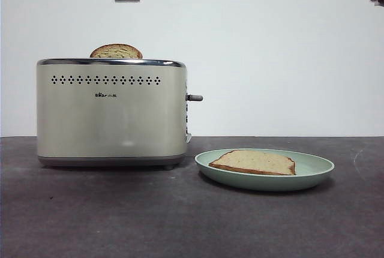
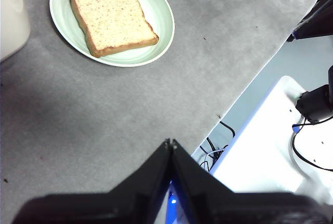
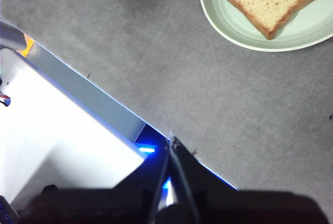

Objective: Take the bread from the toaster,put the bread on the plate,put the plate on the table

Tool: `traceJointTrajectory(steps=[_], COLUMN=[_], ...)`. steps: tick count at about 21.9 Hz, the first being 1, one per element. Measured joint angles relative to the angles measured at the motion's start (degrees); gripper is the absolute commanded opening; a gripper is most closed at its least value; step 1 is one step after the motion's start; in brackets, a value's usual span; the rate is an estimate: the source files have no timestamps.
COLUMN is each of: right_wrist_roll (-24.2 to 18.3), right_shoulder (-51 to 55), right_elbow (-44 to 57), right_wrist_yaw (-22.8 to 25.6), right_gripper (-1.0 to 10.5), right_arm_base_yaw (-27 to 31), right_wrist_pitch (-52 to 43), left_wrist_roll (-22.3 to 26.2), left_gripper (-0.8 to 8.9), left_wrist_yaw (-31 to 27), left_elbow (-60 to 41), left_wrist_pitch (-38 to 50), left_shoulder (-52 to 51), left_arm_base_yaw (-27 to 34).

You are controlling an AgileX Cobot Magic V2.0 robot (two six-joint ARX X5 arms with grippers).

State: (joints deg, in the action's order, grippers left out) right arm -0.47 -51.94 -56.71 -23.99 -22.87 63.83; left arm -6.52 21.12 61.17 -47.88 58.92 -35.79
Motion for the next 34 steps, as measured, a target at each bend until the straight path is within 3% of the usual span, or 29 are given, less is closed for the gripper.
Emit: traceJointTrajectory(steps=[17,23,26,29,34], right_wrist_roll=[0.0,0.0,0.0,0.0,0.0], right_shoulder=[0.0,0.0,0.0,0.0,0.0], right_elbow=[0.0,0.0,0.0,0.0,0.0], right_wrist_yaw=[0.2,0.2,0.2,0.2,0.2], right_gripper=[0.0,0.0,0.0,0.0,0.0], right_arm_base_yaw=[0.0,0.0,0.0,0.0,0.0], right_wrist_pitch=[0.0,0.0,0.0,0.0,0.0], left_wrist_roll=[0.1,0.1,0.1,3.1,13.1], left_gripper=[-0.03,-0.03,-0.03,-0.03,-0.03], left_wrist_yaw=[-0.2,-7.2,-7.8,-10.4,-12.7], left_elbow=[0.0,0.0,0.0,0.0,0.0], left_wrist_pitch=[0.0,0.0,-0.1,1.6,17.6], left_shoulder=[0.0,0.0,0.0,-0.4,-4.9], left_arm_base_yaw=[0.0,0.0,-0.1,0.1,5.1])
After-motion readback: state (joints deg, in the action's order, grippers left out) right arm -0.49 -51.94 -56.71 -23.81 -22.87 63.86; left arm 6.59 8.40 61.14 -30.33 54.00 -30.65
